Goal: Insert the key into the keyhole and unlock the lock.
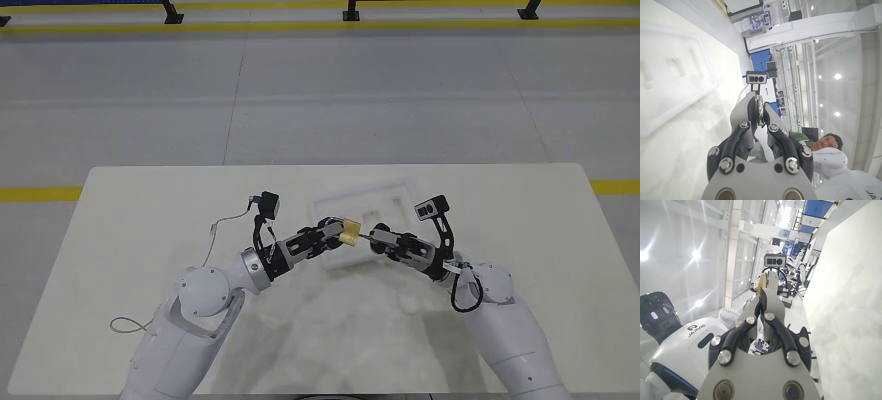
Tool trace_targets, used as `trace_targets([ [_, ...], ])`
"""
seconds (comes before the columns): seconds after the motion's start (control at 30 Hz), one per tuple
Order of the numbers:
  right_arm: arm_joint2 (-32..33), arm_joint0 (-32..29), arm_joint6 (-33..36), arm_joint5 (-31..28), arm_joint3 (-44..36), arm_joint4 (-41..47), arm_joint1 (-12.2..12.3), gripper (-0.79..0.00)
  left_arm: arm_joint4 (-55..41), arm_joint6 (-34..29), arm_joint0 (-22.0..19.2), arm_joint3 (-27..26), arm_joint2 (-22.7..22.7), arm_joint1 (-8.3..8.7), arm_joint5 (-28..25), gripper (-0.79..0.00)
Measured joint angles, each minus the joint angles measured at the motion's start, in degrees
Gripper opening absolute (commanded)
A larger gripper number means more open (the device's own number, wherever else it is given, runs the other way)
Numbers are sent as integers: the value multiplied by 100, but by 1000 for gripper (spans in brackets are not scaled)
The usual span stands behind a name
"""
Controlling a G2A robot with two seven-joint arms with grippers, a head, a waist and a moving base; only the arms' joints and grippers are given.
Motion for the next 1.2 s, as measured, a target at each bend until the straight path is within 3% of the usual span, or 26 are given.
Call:
trace_targets([
  [1.2,-93,23,-144,-60,14,0,67,-785,40,185,51,23,20,43,43,-785],
])
